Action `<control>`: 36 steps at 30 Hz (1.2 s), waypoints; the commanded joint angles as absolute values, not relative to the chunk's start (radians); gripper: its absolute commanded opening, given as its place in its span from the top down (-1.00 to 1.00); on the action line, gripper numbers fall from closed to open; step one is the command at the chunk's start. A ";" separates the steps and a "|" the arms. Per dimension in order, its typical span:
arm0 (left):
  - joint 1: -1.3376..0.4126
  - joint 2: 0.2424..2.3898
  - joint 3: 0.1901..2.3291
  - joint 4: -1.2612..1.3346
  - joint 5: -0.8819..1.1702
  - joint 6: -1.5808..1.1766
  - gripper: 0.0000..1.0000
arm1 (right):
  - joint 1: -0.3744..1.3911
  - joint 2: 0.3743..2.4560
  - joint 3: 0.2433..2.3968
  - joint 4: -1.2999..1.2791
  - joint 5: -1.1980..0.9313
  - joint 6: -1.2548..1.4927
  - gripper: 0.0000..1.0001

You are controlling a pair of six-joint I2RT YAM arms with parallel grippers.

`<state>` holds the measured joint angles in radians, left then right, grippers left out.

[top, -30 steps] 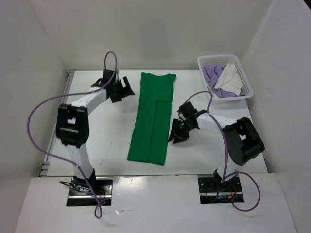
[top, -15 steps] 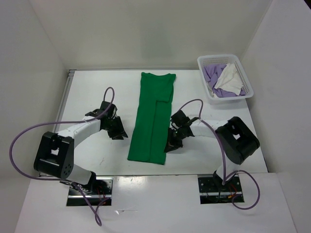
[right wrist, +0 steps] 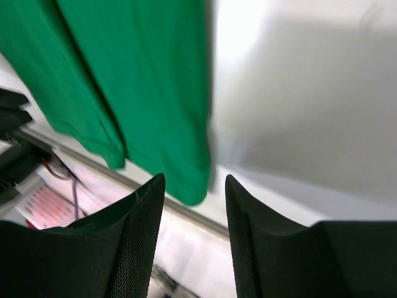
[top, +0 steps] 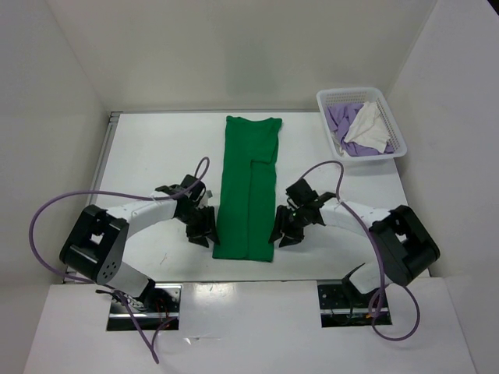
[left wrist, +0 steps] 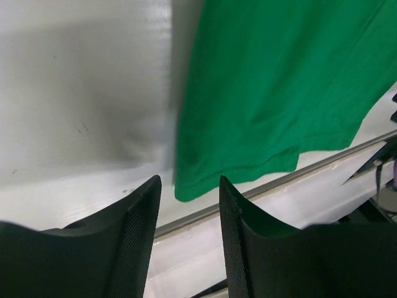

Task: Fold and stack the t-shirts

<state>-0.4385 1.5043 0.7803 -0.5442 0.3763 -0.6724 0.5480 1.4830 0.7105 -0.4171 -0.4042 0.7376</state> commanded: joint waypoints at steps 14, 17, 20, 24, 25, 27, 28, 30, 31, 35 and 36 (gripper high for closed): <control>-0.523 1.592 0.795 -0.589 0.443 -0.630 0.18 | 0.673 1.473 0.600 -0.315 -0.457 0.907 0.37; -0.523 1.612 0.795 -0.589 0.452 -0.621 0.41 | 0.673 1.494 0.601 -0.301 -0.457 0.907 0.58; -0.523 1.600 0.795 -0.589 0.453 -0.621 0.66 | 0.673 1.503 0.615 -0.324 -0.457 0.878 0.79; -0.523 1.572 0.795 -0.623 0.462 -0.609 0.93 | 0.673 1.473 0.615 -0.388 -0.488 0.867 0.99; -0.523 1.550 0.795 -0.659 0.471 -0.595 0.99 | 0.687 1.432 0.603 -0.415 -0.488 0.867 0.99; -0.523 1.523 0.805 -0.724 0.471 -0.582 1.00 | 0.696 1.387 0.603 -0.465 -0.500 0.867 0.99; -0.523 1.496 0.824 -0.744 0.471 -0.581 1.00 | 0.696 1.367 0.635 -0.524 -0.500 0.867 0.99; -0.511 1.496 0.874 -0.819 0.471 -0.560 1.00 | 0.667 1.338 0.676 -0.584 -0.489 0.821 0.99; -0.500 1.496 0.946 -0.836 0.450 -0.560 1.00 | 0.617 1.325 0.728 -0.610 -0.476 0.799 0.99; -0.333 1.531 1.105 -0.809 0.449 -0.548 1.00 | 0.438 1.383 0.879 -0.696 -0.425 0.657 0.99; -0.310 1.543 1.136 -0.772 0.449 -0.548 1.00 | 0.405 1.408 0.909 -0.696 -0.405 0.631 0.99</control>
